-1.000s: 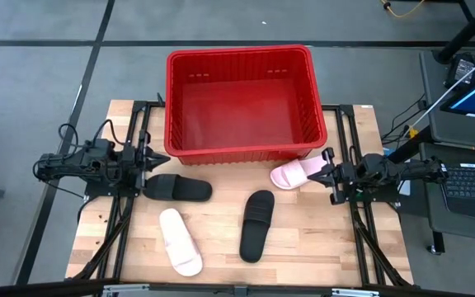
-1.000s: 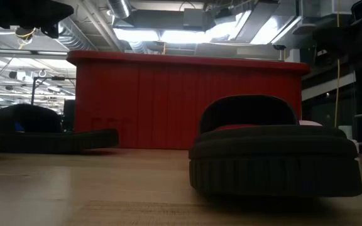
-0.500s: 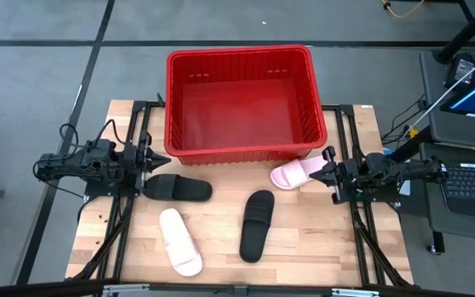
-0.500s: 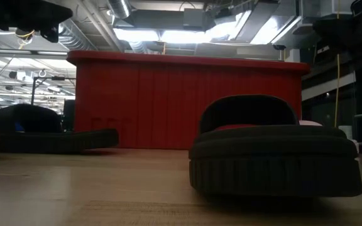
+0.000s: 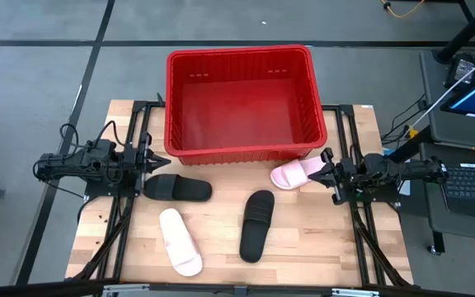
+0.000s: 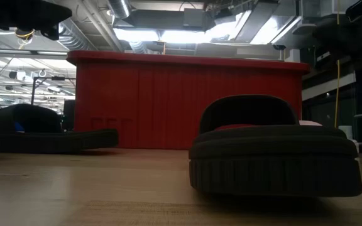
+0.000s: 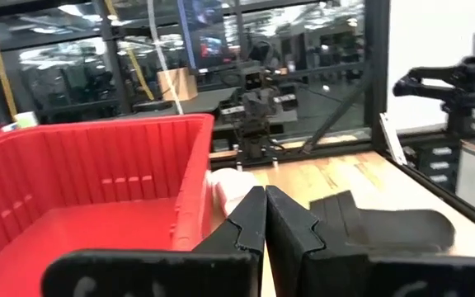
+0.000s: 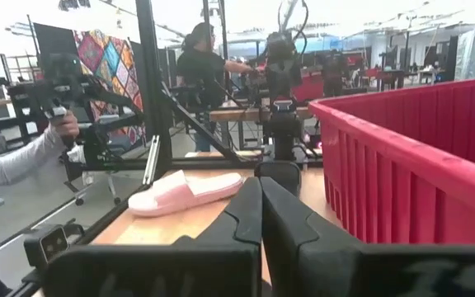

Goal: Pick and place slides into bin
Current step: Put the top pink slide into the red bin

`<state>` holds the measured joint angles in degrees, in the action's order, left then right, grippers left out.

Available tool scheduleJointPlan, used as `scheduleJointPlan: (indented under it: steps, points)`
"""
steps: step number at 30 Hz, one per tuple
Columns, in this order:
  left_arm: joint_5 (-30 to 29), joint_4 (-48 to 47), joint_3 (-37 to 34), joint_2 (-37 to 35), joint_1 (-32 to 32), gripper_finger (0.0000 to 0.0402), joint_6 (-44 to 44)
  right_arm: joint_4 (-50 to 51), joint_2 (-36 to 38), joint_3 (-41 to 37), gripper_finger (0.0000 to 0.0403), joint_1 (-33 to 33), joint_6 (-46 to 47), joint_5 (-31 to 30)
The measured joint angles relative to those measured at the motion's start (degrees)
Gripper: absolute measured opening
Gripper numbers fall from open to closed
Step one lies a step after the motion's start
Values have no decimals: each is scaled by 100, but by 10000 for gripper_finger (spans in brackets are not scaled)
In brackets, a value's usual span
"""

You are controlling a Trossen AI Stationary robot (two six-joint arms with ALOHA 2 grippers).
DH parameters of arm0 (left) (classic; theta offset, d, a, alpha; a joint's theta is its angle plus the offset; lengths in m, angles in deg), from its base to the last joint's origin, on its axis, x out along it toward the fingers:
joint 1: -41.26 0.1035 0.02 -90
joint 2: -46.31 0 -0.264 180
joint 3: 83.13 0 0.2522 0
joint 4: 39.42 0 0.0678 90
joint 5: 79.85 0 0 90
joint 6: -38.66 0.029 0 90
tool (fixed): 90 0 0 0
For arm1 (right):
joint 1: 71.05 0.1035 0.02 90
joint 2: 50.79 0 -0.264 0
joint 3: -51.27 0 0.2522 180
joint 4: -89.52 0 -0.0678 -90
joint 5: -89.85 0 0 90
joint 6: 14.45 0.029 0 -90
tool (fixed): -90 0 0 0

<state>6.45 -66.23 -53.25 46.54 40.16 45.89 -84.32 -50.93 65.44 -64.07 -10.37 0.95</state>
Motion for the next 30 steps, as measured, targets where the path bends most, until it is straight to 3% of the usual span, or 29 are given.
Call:
scheduleJointPlan:
  steps: [12, 20, 30]
  points:
    - [74, 273, 0, 874, 0, 2, -201, 36, 0, -1, 6, 0, 192, 0]
    - [74, 1356, 0, 1906, 0, 2, -199, 12, 0, 0, 4, 0, 629, -177]
    - [74, 1818, 0, 2013, 0, 1, -352, 663, -59, 719, 2, 0, 629, -212]
